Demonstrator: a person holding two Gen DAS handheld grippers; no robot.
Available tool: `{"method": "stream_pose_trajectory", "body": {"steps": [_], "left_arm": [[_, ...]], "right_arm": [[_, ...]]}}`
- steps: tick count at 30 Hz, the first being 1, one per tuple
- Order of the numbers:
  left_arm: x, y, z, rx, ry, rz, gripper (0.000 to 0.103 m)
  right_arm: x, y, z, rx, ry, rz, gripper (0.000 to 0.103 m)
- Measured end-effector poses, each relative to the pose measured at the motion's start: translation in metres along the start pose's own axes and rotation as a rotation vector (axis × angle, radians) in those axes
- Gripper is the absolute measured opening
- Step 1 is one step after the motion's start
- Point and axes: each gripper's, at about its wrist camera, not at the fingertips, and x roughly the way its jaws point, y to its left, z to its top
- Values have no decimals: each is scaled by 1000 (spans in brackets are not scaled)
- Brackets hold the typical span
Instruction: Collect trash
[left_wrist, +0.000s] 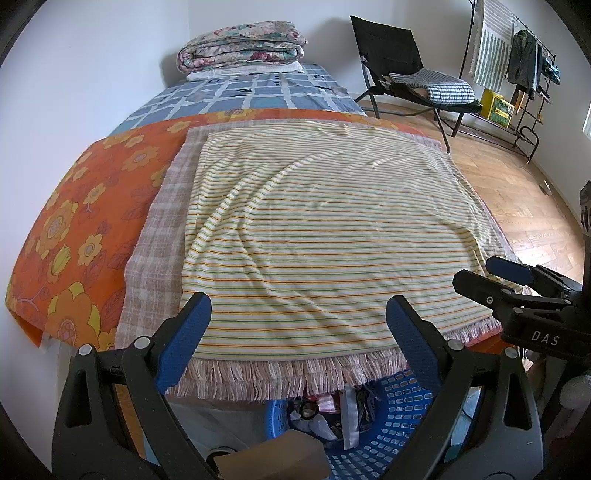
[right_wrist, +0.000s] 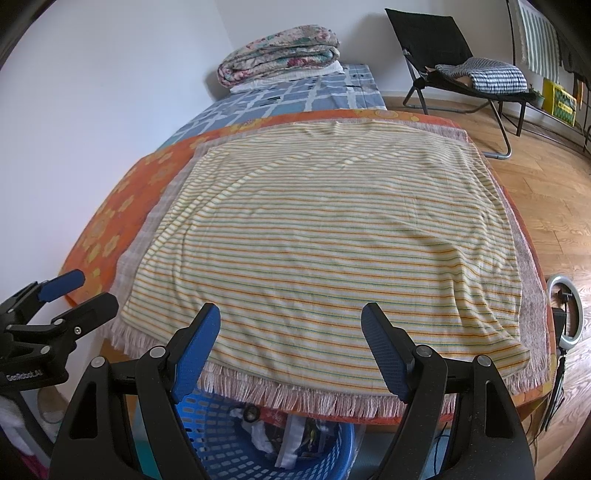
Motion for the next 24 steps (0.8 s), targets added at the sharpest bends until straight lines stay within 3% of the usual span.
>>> {"method": "stream_pose_trajectory", "body": {"steps": [24], "left_arm": [[-2, -1, 2, 6, -9, 4, 97]], "right_arm": [[2, -3, -2, 25, 6, 9, 79]]}}
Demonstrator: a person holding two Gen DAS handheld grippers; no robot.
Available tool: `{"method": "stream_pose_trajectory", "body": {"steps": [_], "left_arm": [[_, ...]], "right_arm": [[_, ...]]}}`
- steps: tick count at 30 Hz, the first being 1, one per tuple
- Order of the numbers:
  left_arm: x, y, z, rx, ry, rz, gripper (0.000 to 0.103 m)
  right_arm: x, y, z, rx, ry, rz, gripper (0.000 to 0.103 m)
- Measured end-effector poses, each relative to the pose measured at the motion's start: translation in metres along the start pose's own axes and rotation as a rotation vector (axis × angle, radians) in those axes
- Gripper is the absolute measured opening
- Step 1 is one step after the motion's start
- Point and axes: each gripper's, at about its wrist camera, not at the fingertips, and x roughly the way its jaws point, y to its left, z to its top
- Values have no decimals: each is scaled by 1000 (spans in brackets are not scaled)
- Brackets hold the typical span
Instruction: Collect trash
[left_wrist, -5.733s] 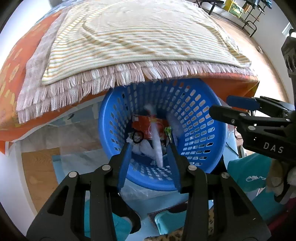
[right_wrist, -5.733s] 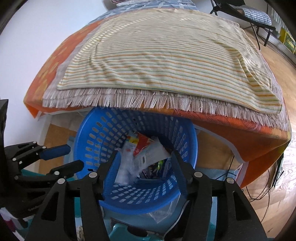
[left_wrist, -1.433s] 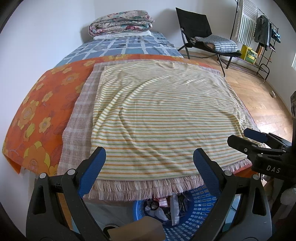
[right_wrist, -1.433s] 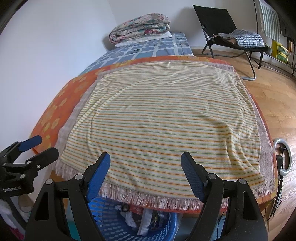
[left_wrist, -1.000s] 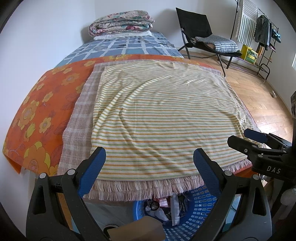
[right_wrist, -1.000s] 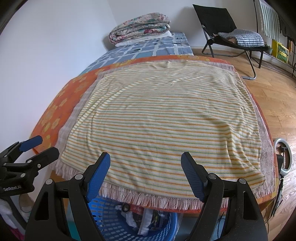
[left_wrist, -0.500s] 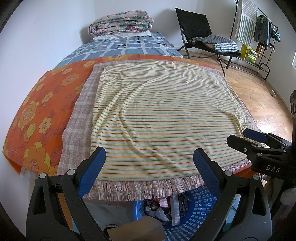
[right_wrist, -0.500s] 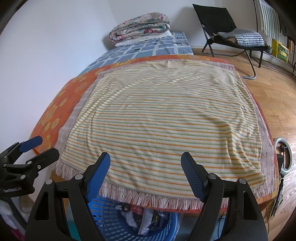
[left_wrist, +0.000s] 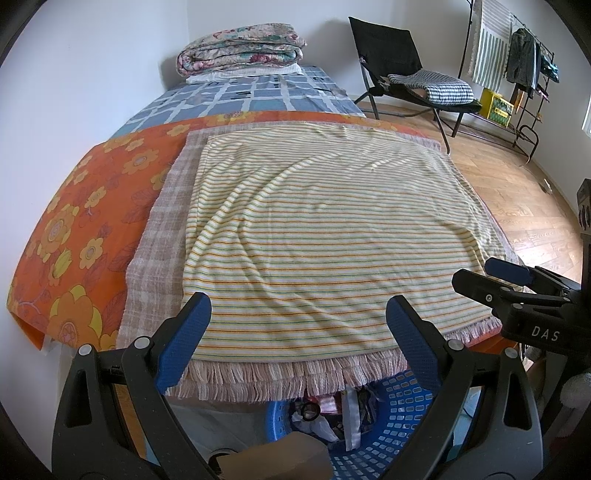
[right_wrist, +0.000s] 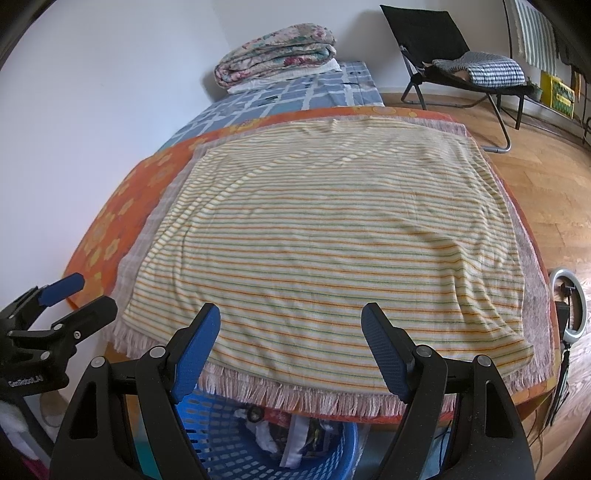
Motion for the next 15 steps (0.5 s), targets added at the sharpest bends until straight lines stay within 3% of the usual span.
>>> {"method": "stream_pose_trajectory", "body": {"steps": [15], "left_arm": [[-3, 0, -1, 26, -16, 14, 97]], "right_arm": [[2, 0, -2, 14, 8, 7, 79]]}}
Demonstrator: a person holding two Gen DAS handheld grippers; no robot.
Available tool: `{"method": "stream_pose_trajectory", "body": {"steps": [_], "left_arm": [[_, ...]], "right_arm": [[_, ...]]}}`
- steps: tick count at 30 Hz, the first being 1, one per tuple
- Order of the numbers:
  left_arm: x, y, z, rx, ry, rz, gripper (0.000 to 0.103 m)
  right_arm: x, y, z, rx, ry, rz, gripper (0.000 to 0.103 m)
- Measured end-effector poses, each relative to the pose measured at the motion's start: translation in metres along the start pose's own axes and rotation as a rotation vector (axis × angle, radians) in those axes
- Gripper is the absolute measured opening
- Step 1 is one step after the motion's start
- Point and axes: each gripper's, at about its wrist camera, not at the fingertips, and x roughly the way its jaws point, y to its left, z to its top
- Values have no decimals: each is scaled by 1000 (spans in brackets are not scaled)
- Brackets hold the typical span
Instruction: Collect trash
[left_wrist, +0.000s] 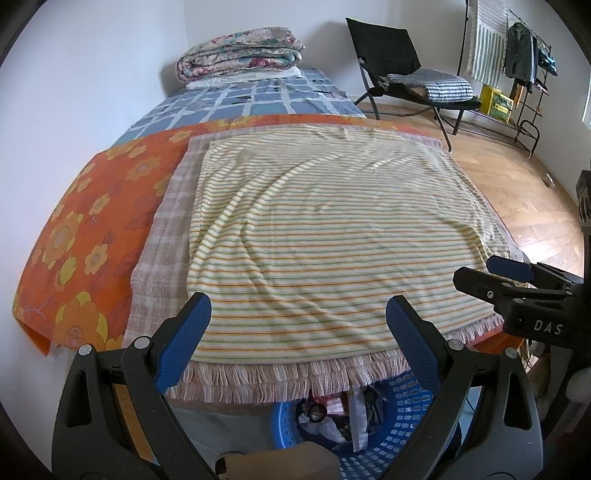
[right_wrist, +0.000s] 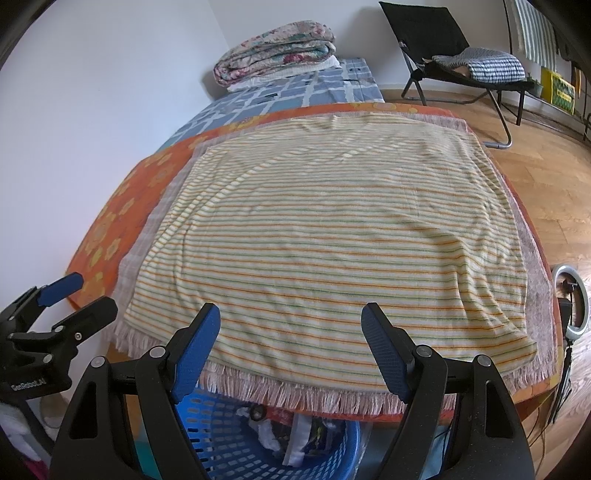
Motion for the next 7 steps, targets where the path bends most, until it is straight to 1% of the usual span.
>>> {"method": "stream_pose_trajectory", "body": {"steps": [7], "left_arm": [[-4, -2, -2, 16, -21, 9, 97]], "right_arm": [[0, -2, -1, 6, 1, 1, 79]]}}
